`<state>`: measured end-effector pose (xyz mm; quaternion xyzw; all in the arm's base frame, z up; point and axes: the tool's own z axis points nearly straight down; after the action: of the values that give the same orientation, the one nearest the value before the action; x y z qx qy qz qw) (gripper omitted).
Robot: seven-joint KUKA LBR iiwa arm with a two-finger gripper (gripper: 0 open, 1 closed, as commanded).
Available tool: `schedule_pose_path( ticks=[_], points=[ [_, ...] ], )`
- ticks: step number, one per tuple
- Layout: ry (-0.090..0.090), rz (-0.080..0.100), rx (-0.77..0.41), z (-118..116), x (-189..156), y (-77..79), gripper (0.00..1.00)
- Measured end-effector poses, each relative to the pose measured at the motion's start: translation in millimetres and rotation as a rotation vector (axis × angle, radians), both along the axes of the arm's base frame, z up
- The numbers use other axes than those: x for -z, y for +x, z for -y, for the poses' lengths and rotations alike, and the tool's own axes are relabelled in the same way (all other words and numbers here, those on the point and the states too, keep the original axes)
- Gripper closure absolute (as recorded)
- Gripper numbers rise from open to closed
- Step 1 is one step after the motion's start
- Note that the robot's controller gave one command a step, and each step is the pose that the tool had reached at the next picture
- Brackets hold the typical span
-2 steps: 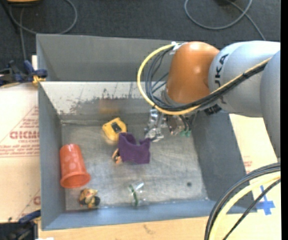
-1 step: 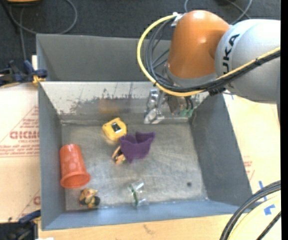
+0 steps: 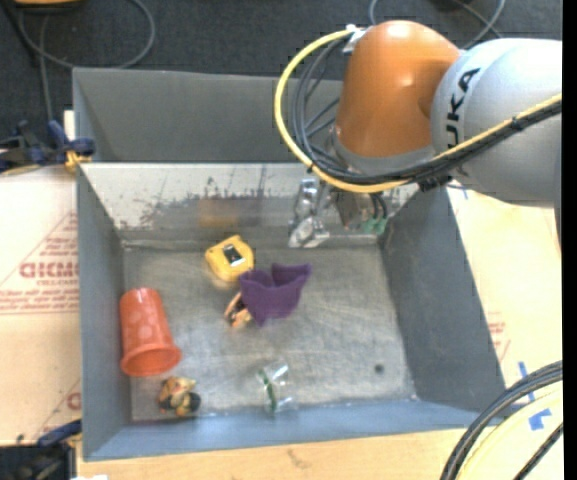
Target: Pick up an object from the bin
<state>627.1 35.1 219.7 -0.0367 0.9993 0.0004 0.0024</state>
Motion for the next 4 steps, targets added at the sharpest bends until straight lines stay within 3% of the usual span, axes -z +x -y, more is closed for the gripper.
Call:
schedule_pose_path(
  ticks=[1,2,3,4],
  points=[
    [0.000,0.000,0.000,0,1,0.0,1.00],
    [-0.002,-0.016,-0.203,-16,-4,-14.9,1.00],
    [0.000,-0.007,-0.095,-40,93,-11.3,0.00],
    [0.000,-0.006,-0.095,-39,91,-11.3,0.00]
  ],
)
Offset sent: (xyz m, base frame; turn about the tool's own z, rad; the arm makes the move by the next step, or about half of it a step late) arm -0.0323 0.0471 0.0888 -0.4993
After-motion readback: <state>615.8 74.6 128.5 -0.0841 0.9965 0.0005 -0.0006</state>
